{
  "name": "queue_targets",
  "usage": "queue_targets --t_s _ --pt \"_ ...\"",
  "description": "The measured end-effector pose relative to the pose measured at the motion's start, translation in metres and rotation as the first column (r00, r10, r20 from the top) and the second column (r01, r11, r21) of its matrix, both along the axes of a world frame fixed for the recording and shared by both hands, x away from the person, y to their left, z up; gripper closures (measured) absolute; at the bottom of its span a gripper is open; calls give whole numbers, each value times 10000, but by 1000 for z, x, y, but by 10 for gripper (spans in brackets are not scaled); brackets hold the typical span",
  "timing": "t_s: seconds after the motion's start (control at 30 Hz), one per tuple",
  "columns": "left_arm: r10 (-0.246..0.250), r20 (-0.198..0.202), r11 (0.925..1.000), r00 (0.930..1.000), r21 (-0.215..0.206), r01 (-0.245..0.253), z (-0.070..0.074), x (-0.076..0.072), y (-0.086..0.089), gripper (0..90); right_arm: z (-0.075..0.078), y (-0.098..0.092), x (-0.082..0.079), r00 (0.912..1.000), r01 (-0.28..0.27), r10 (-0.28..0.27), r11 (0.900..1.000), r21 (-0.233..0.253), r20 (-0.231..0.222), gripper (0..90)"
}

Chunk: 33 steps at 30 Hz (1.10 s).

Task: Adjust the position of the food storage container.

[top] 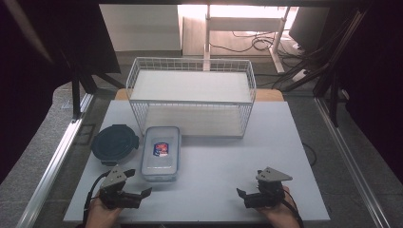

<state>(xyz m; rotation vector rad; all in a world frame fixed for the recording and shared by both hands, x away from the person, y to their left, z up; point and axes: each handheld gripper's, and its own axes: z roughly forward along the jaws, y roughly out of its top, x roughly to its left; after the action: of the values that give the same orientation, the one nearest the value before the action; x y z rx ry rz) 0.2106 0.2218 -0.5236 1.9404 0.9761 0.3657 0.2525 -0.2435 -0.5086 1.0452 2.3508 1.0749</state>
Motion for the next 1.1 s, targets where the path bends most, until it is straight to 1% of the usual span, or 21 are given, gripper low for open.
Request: queue_targets --t_s 0.07,0.13,0.23,0.33,0.37,0.4,0.43,0.47,0.5,0.53,0.73,0.77,0.8,0.83,0.87,0.93,0.97,1.0,1.03,1.07,1.1 --pt "-104 3 9999 9999 -29 104 0 0 -1 58 -2 1 1 9996 -113 112 9999 -8 -275 0" --pt "-156 -29 9998 9999 -85 156 0 0 -1 57 -5 3 0 9990 -253 248 9996 -115 -369 0" --pt "-177 -51 9997 9998 -141 176 0 0 0 57 -5 4 0 9986 -381 379 9993 -46 -376 21" --pt "-203 -84 9993 9998 -300 200 0 0 2 58 -2 2 0 9992 -342 343 9994 59 -197 42" --pt "-203 -84 9993 9998 -300 200 0 0 2 58 -2 2 0 9992 -342 343 9994 59 -197 42" --pt "-189 -101 9994 9998 -302 186 0 0 2 59 -1 0 1 9995 -215 221 9994 276 -228 44" --pt "-186 -127 9994 9997 -278 183 0 0 2 59 -1 0 1 9995 -215 221 9994 276 -228 44" --pt "-178 -197 9996 9996 -212 174 1 0 2 62 0 -2 2 9991 -51 69 9991 425 -421 40" --pt "-178 -197 9996 9996 -212 174 1 0 2 62 0 -2 2 9991 -51 69 9991 425 -421 40" --pt "-176 -239 9997 9996 -161 172 1 0 1 62 -1 -4 3 9974 -54 92 9986 534 -719 32" --pt "-211 -106 9998 9997 -42 211 6 -2 2 57 0 -2 3 9963 -184 224 9986 489 -825 23" --pt "-59 51 9998 10000 204 58 9 -4 3 87 -1 -1 2 9962 -174 206 9991 388 -845 27" --pt "-59 51 9998 10000 204 58 9 -4 3 119 -1 -1 2 9959 -167 194 9994 311 -880 37" --pt "-28 100 9997 9999 232 25 11 -4 4 119 -1 -1 2 9959 -167 194 9994 311 -880 37" --pt "3 167 10000 9999 100 -5 14 -6 9 207 -1 -1 2 9950 -231 255 9994 258 -970 56" --pt "59 53 9997 10000 -228 -58 15 -5 15 351 0 -2 3 9954 -273 303 9990 341 -910 77" --pt "59 53 9997 10000 -228 -58 15 -5 15 408 1 -2 3 9958 -284 315 9989 376 -864 84" --pt "191 -202 9990 9996 -397 -199 15 -4 19 485 1 -2 2 9961 -271 308 9986 459 -826 93" --pt "191 -202 9990 9996 -397 -199 15 -4 19 555 1 -2 2 9961 -271 308 9986 459 -826 93" --pt "277 -412 9988 9988 -385 -293 14 -1 22 599 3 -3 2 9973 -244 279 9983 529 -681 108" --pt "277 -412 9988 9988 -385 -293 14 -1 22 655 3 -3 2 9973 -244 279 9983 529 -681 108"
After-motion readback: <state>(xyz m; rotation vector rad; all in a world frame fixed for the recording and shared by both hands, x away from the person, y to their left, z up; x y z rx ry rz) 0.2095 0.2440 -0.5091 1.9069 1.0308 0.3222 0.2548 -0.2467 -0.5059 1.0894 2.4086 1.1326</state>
